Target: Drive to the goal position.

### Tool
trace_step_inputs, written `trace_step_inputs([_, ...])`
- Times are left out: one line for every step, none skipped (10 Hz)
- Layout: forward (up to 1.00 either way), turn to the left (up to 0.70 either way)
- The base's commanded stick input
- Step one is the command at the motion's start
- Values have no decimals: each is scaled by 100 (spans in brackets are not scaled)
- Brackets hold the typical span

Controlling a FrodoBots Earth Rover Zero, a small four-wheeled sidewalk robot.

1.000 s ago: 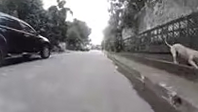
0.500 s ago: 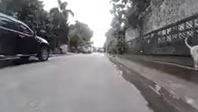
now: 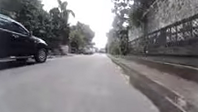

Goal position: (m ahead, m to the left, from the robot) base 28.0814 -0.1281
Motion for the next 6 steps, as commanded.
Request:
trace_step_inputs([100,0])
trace_step_inputs([100,0])
trace_step_inputs([100,0])
trace_step_inputs([100,0])
trace_step_inputs([100,0])
trace_step_inputs([100,0])
